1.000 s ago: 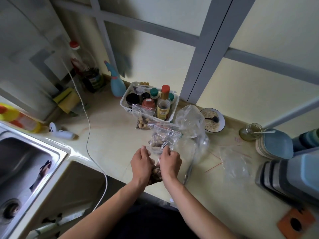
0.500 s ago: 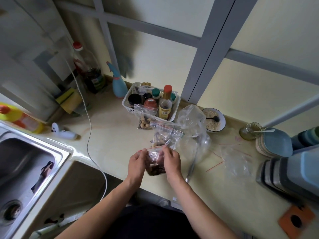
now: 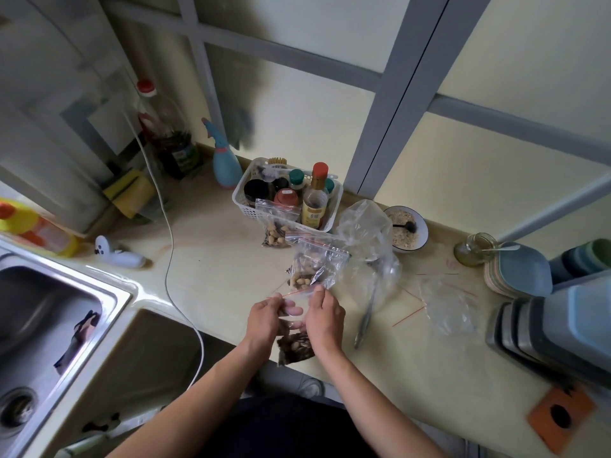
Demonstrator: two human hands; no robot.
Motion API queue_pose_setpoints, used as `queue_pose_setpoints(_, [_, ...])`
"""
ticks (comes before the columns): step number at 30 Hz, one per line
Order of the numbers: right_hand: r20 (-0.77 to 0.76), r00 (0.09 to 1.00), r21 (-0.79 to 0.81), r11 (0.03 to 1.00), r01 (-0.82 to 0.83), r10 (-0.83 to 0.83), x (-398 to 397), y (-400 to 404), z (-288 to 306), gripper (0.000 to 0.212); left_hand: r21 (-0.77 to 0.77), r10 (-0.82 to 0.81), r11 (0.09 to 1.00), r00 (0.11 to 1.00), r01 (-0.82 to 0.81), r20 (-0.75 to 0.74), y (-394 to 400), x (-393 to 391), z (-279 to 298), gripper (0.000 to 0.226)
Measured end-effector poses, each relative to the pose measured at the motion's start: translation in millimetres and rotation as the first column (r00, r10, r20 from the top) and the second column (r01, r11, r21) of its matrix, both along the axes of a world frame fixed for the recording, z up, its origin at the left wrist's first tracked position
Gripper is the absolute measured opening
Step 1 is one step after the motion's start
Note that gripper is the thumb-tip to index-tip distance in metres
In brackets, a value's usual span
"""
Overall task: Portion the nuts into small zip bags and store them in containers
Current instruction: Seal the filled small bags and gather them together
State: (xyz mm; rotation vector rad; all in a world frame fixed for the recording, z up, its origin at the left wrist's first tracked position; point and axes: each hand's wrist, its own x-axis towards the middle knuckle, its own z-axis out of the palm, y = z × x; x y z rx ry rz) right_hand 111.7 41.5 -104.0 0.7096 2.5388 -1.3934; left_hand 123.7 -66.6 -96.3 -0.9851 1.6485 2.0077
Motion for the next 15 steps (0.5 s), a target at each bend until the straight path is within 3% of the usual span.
queue_pose_setpoints(4, [-0.023, 1.0, 0.03, 1.0, 0.005, -0.004, -4, 7, 8, 0.037, 0.137, 0.005, 0.99, 0.994, -0.019, 0.105, 2, 1, 6, 0.037])
queue_pose_setpoints(7, [0.031, 0.99, -0.007, 0.99, -0.141, 0.141, -9, 17, 2, 0.037, 0.221, -0.053, 0.975, 0.987, 0.018, 0.152, -7, 2, 3, 0.031])
queue_pose_setpoints(12, [0.164, 0.899, -0.133, 0.912, -0.387, 0.405, -8, 23, -5, 0.037, 0.109, -0.232, 0.969, 0.966, 0.22, 0.116, -15, 9, -12, 0.024])
queue_pose_setpoints(15, [0.168, 0.893, -0.201, 0.901, -0.384, 0.418, -5, 21, -2, 0.029, 0.063, -0.212, 0.976, 0.971, 0.206, 0.111, -15, 8, -16, 0.017])
